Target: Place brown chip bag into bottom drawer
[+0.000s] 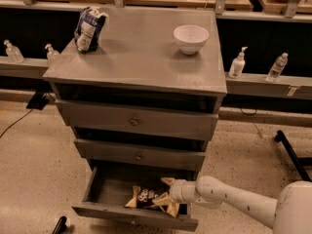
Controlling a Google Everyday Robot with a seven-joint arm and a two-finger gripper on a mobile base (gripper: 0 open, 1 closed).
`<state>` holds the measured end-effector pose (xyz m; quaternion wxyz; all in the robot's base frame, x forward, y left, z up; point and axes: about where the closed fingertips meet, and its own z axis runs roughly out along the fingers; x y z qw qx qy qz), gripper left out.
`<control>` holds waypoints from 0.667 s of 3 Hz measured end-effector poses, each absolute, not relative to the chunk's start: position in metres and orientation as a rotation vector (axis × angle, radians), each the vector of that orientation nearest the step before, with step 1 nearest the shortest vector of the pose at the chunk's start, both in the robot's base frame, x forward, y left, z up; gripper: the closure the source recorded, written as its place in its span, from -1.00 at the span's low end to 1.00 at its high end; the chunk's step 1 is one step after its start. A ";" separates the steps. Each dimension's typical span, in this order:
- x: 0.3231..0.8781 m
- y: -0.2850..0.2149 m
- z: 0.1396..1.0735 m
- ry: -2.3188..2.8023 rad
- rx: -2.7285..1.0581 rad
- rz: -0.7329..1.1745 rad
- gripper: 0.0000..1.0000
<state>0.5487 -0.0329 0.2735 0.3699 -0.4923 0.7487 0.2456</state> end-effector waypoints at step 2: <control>0.548 -0.032 0.273 1.920 -1.264 0.633 -1.00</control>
Offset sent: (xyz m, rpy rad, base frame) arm -0.0004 0.0012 -0.0003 0.0009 0.0008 0.0015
